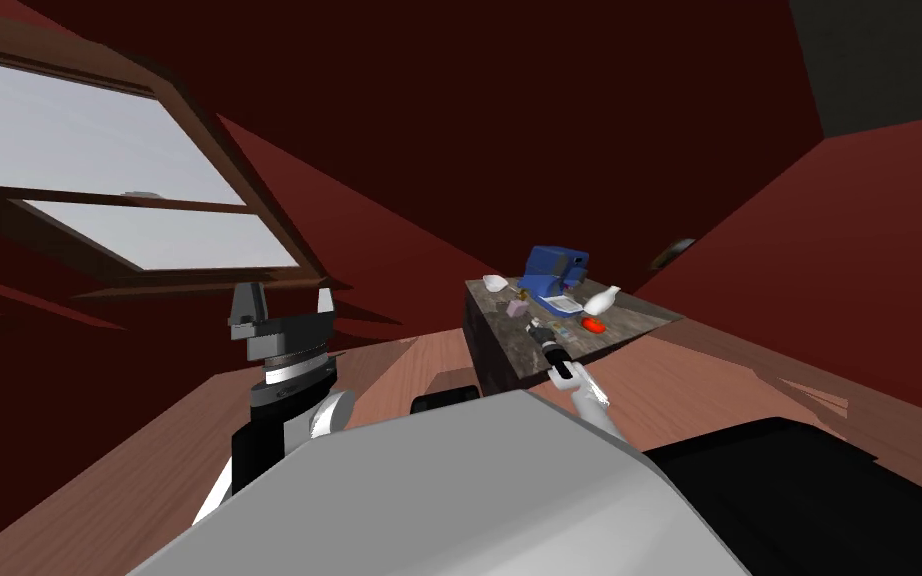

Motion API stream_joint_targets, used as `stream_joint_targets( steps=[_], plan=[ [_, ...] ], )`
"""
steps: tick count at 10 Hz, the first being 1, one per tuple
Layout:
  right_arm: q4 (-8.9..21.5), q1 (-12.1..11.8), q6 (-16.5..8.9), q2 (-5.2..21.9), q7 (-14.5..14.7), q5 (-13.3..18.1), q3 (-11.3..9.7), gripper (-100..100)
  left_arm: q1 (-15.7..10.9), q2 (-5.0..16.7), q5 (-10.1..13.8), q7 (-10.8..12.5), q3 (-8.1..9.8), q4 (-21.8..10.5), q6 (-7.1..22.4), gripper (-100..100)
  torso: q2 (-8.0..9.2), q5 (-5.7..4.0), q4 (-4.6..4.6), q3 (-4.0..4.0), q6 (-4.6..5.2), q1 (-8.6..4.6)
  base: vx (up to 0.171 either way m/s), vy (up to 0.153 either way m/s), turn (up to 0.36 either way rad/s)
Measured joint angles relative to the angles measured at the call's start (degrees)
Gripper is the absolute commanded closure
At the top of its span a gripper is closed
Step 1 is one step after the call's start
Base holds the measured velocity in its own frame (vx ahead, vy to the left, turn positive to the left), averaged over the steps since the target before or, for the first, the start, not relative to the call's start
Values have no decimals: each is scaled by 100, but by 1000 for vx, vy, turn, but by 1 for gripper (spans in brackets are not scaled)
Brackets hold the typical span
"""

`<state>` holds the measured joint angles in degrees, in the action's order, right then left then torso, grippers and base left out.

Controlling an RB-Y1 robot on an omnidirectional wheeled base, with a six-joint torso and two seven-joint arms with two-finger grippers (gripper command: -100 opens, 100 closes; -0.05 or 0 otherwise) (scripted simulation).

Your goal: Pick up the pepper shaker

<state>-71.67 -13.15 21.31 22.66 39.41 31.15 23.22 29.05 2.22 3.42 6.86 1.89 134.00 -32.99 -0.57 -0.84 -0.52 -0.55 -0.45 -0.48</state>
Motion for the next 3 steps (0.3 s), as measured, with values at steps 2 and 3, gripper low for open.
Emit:
stream_joint_targets(
  steps=[2,3],
  plan=[
    [-315,-126,-272,-167,18,32,75,100,0,0,0,0,0,0,0,0,1,-1,1,1,-6,-4,-48,-26,72],
    [-327,-125,-291,-170,24,33,79,0,0,0,0,0,0,0,0,0,-12,-1,-3,-7,-4,1,-6,-3,-5]
  ],
)
